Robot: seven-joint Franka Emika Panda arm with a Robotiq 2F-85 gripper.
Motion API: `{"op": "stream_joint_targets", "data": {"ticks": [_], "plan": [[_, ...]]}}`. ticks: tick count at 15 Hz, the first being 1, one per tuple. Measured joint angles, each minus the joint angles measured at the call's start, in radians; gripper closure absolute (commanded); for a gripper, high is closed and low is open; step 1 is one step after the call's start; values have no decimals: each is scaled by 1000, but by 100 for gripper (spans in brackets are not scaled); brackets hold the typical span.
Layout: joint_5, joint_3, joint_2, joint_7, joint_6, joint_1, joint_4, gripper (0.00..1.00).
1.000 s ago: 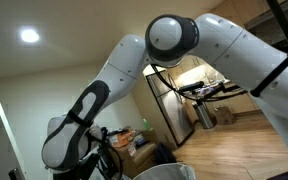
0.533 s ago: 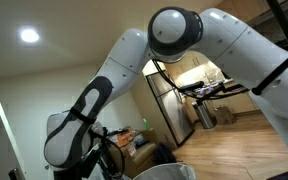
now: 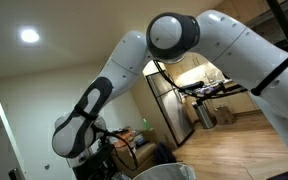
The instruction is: Pick up one clothe and put it on the couch
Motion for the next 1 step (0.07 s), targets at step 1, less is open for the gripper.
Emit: {"op": "stream_joint_targets", "data": {"ticks": [1], "plan": [[13, -4, 4, 4, -10, -8, -1, 0]]}}
